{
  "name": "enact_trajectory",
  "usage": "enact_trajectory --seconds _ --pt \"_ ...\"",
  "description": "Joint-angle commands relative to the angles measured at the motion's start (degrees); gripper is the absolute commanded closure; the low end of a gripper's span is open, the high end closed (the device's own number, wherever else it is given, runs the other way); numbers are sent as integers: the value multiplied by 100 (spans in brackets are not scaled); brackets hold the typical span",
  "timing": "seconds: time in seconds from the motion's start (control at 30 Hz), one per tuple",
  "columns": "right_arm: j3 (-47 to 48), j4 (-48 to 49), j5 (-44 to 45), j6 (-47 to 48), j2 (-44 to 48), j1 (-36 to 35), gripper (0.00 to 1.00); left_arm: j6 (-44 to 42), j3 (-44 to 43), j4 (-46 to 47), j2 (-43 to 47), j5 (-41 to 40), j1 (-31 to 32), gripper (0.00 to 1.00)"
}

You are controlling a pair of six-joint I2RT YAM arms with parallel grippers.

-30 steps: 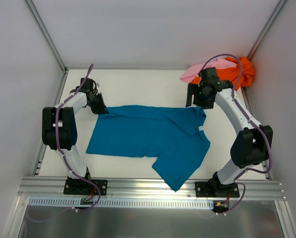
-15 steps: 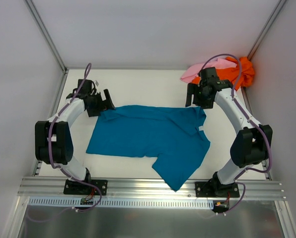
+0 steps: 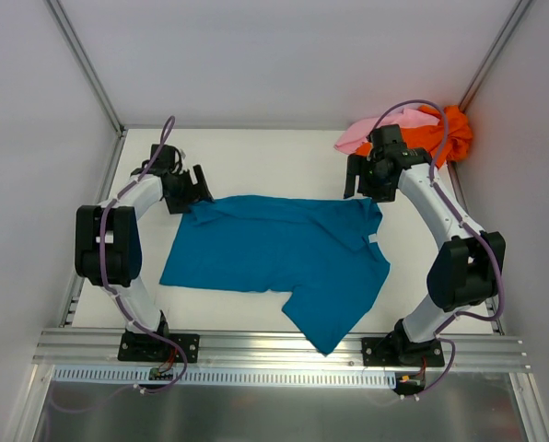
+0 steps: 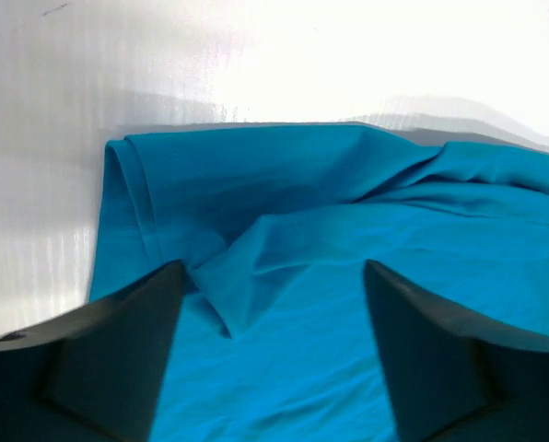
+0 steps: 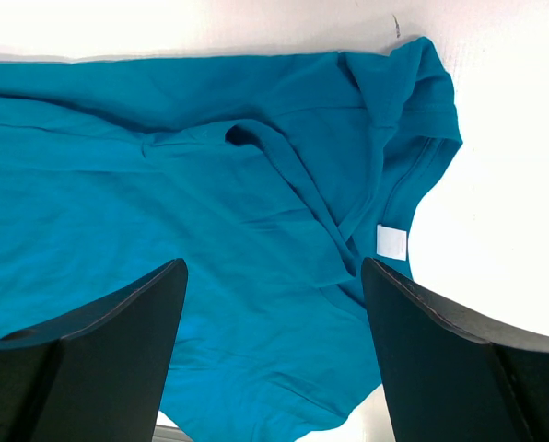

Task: Fold and stack the t-shirts
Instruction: Fold the flattened tshirt in 1/3 of the way

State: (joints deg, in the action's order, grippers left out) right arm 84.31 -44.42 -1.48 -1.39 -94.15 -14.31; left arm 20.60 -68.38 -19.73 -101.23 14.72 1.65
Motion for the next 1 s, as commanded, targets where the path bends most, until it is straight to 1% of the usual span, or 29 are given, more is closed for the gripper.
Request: enact_trajectory --seconds 0.0,0.03,0.07,0.13,0.17,0.2,0.23,0.3,0.43,0.63,0.8,0.97 --pt "85 -31 16 42 213 -28 19 -38 -246 13 -37 -162 -33 26" --pt "77 -14 7 33 213 -28 19 -47 -263 13 -55 -189 -33 37" --pt "85 -22 -2 33 213 -28 19 -47 -264 4 -63 -206 -33 45" --pt "94 -31 -2 25 195 -37 19 -39 -264 -22 -98 -206 -33 59" --pt "103 -23 -2 33 186 -29 19 -39 -255 -23 -99 -206 -33 72" --pt "120 -31 -2 33 178 -28 19 -39 -246 -31 -99 -206 -33 79" --pt "120 -31 -2 25 169 -28 19 -39 -229 -31 -90 -206 -33 91" --pt "120 -31 -2 25 169 -28 19 -47 -202 -49 -81 -224 -33 99" --pt "103 -31 -28 7 169 -28 19 -74 -185 -58 -55 -224 -33 100" --pt "103 -23 -20 -2 160 -28 19 -153 -378 -198 24 -93 -33 100" --pt "103 4 -46 -46 134 -29 19 -328 -387 -321 357 189 2 100" --pt "129 22 -107 -107 81 -28 19 -636 -395 -374 543 189 -7 100"
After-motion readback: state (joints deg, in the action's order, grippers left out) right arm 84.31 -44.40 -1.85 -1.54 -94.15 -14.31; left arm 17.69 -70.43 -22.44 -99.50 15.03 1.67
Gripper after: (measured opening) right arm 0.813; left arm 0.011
